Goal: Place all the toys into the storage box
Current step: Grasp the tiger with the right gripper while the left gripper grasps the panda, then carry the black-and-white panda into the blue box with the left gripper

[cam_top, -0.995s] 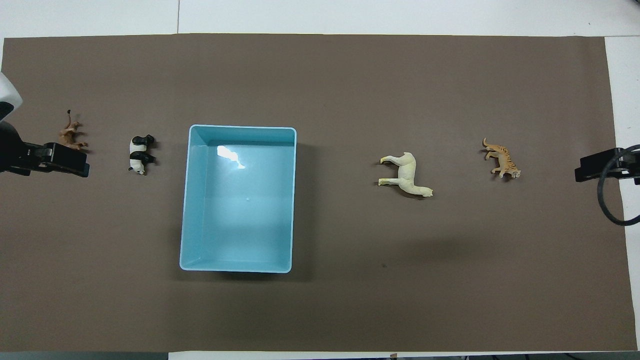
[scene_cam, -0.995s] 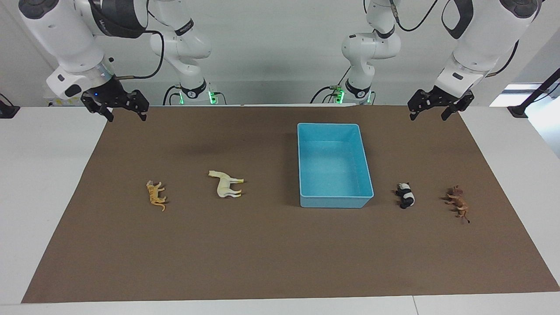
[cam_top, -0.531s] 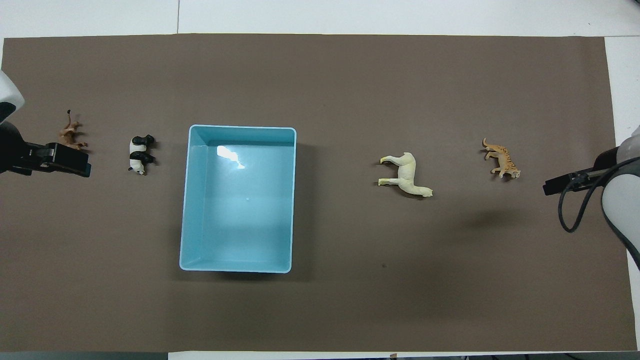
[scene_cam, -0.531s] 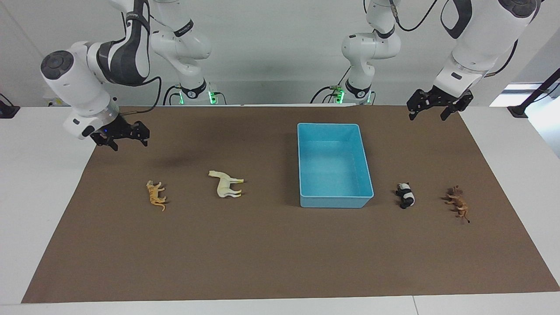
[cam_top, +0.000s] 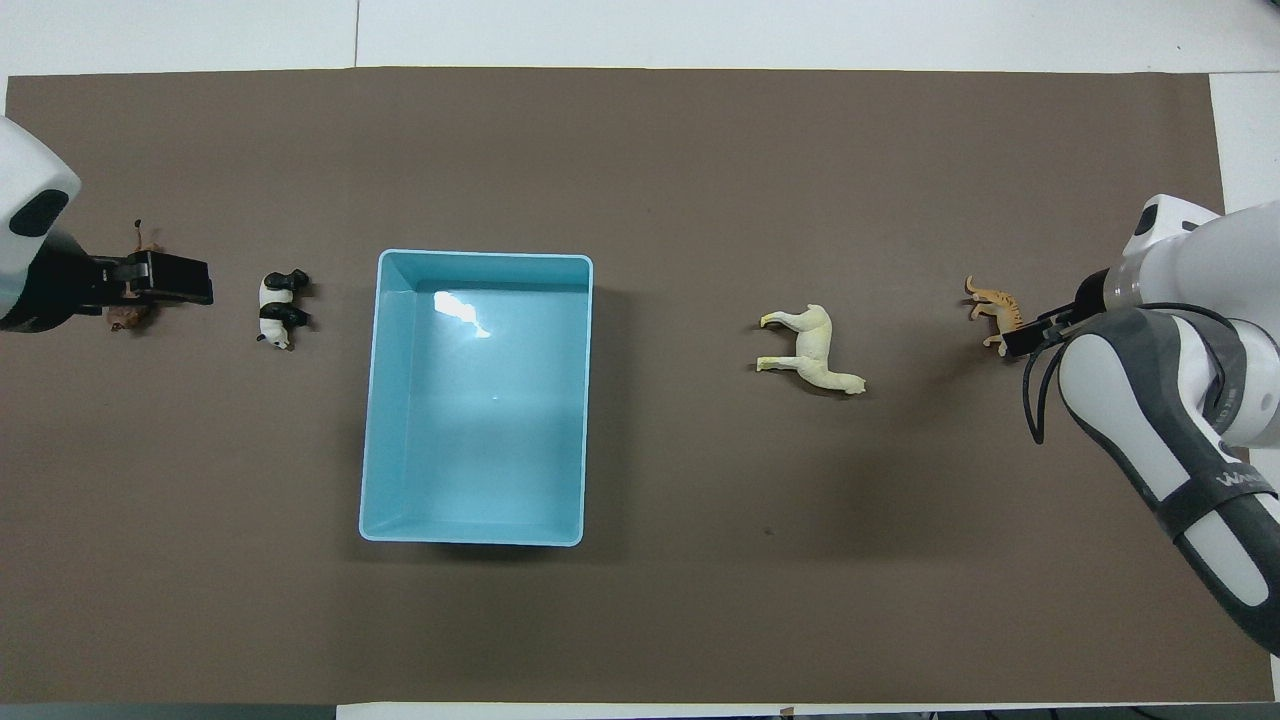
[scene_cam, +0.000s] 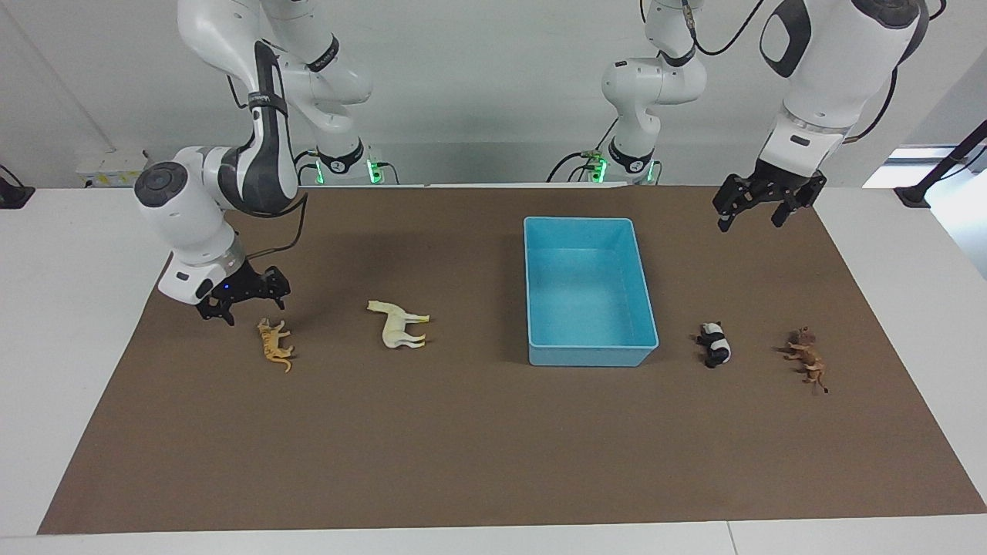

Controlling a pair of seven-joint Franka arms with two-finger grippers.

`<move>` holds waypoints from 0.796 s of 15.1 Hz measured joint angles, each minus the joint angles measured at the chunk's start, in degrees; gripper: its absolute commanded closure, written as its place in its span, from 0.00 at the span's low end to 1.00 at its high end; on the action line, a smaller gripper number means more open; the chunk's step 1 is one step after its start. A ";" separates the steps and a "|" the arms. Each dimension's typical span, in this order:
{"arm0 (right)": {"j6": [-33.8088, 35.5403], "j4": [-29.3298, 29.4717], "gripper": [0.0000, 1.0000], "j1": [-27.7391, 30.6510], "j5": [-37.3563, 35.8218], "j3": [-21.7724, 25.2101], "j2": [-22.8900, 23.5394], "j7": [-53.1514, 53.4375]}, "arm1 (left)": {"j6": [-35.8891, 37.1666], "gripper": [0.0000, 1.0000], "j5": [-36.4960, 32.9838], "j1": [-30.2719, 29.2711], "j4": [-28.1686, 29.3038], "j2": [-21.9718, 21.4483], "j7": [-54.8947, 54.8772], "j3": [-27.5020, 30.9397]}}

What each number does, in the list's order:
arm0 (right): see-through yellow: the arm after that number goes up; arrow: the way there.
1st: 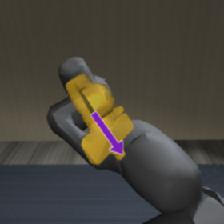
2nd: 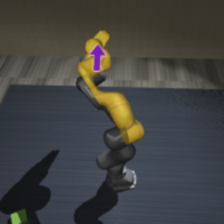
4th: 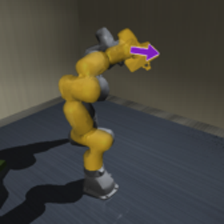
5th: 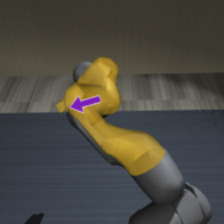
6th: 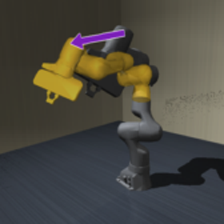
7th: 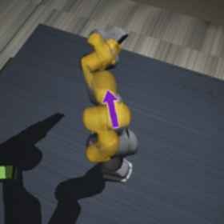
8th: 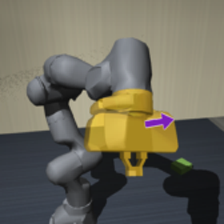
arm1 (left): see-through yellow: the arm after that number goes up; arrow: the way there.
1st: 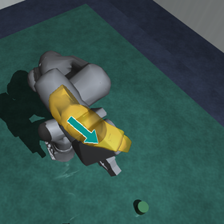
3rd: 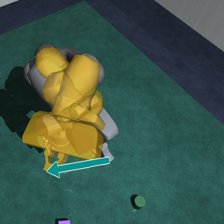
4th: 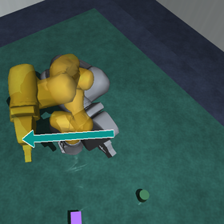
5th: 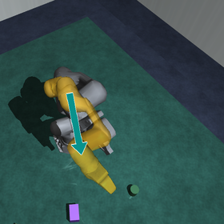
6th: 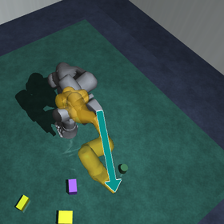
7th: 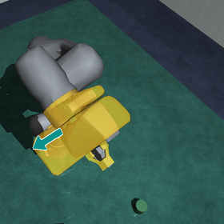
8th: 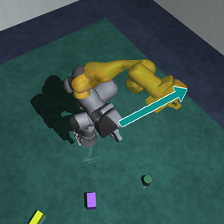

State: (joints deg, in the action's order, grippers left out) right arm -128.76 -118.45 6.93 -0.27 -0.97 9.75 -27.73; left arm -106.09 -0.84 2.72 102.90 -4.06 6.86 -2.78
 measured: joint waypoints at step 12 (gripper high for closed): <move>-6.51 0.24 0.00 -1.75 0.00 0.16 7.41 -1.86 | -37.09 0.00 -4.70 -4.97 13.69 19.43 -4.32 0.87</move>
State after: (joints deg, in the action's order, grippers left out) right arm -135.27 -118.21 5.17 -0.27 -0.81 17.16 -29.59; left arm -143.19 -5.53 -2.25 116.59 15.37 2.55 -1.90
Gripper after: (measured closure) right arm 0.000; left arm 0.000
